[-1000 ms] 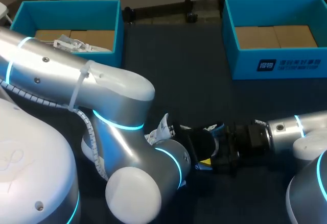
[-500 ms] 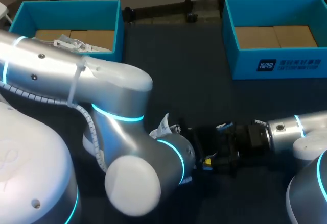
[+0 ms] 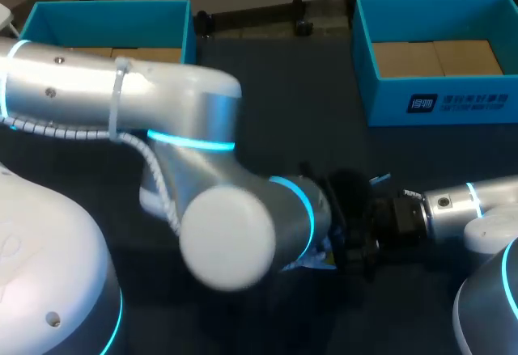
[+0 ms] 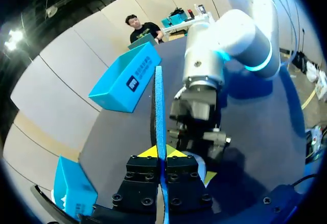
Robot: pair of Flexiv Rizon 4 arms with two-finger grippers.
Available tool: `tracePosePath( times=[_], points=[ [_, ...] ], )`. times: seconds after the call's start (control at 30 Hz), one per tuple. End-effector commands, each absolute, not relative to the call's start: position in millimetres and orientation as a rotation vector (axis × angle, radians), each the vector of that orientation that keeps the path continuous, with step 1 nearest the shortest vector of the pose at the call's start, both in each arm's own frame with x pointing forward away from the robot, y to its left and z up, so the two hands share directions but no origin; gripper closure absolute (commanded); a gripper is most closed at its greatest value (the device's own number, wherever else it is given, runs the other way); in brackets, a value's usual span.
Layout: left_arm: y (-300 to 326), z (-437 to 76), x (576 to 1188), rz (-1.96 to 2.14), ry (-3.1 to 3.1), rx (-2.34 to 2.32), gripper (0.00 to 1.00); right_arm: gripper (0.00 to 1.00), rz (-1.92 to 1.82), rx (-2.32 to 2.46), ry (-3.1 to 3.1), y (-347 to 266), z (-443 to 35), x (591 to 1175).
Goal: Take the shoe out of the shoebox, open the shoe tongue, remove and reinsert the insole, then place the shoe into the shoebox
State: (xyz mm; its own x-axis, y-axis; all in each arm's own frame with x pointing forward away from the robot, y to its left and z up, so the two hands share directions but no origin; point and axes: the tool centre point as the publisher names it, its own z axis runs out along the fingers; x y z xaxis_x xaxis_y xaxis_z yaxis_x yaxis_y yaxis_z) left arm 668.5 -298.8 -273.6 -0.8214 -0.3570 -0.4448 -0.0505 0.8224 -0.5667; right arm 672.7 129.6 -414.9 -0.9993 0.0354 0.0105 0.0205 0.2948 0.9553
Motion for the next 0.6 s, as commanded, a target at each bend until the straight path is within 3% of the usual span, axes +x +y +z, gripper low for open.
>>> tracePosePath(
  times=[0.03, 0.6],
  points=[
    [-318, -250, 683, -0.724, 2.580, -0.322, 1.00, 1.00, 1.852, 0.057, 2.520, 130, -414, 672],
    [-329, -163, 679, -1.009, 2.946, -0.337, 1.00, 1.00, 1.852, 0.057, 2.520, 130, -414, 672]
  ],
)
